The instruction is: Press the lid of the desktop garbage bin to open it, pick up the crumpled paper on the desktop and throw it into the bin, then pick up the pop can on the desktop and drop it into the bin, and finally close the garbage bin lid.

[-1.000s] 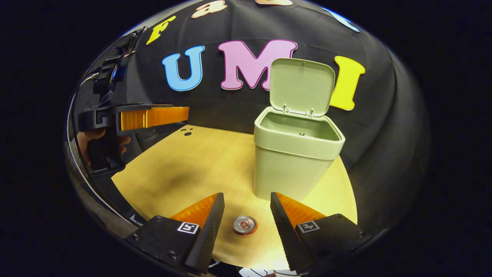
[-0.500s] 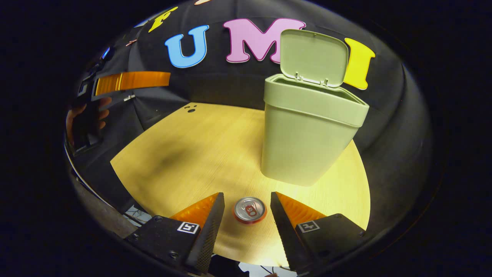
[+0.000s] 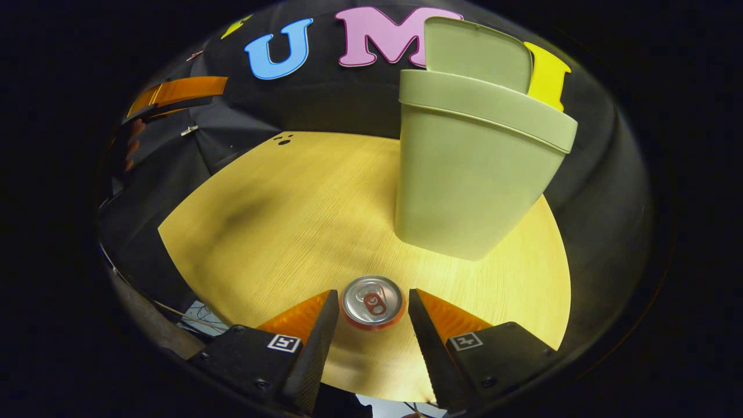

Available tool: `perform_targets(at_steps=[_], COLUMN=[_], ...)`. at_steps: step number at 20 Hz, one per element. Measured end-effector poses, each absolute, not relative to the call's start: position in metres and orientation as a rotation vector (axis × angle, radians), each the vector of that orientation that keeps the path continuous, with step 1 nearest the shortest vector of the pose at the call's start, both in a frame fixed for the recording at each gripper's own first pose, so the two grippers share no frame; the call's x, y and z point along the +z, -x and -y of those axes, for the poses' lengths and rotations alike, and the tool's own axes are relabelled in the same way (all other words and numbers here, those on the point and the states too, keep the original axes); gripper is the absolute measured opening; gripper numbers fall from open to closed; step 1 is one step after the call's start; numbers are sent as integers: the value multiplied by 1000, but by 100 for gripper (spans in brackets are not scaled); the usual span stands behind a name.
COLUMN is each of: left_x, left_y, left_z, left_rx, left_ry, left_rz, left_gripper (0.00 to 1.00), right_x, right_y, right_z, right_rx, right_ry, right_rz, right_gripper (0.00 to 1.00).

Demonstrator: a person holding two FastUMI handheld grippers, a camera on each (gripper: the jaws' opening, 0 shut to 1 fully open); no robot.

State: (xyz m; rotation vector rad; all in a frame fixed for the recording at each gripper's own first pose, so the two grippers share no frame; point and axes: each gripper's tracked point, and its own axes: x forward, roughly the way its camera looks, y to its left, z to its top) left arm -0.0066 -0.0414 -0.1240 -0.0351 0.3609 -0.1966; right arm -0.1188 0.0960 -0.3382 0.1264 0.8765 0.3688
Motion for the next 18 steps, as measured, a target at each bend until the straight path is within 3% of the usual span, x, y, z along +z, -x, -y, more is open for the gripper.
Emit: perform_targets(at_steps=[3,5,8,14,15,18], left_x=[-126,-128,-128,-132,-133,-133], left_y=[7,8,8,6,6,4], left_z=[39,36,32,25,25,25], left_rx=[-188,-182,-170,-152,-151,-154], left_ry=[32,32,28,27,30,33], left_rz=[-366,-371,-375,-384,-385,-385], left_gripper=[94,93,93,93,93,93], right_x=[-350,-356,-365,-373,-372,-364], right_y=[117,116,115,106,106,105], right_z=[-100,-101,-106,-104,-103,-97], right_rx=[377,384,392,356,354,340], right_ry=[-115,-100,-90,-140,-147,-152], right_rz=[-895,-908,-927,-956,-955,-933], right_gripper=[74,82,84,83,79,81])
